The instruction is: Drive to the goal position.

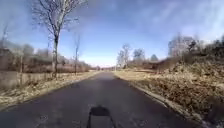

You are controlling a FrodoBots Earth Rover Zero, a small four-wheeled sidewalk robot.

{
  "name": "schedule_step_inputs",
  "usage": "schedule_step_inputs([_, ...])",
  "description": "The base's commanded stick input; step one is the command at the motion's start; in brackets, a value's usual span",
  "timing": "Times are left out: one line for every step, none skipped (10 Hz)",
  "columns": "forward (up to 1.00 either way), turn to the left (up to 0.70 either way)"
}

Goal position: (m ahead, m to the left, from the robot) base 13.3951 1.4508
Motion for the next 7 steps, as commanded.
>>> schedule_step_inputs([0.85, 0.04])
schedule_step_inputs([0.85, 0.05])
schedule_step_inputs([0.85, 0.06])
schedule_step_inputs([0.85, 0.06])
schedule_step_inputs([0.85, 0.08])
schedule_step_inputs([0.85, 0.08])
schedule_step_inputs([0.85, 0.08])
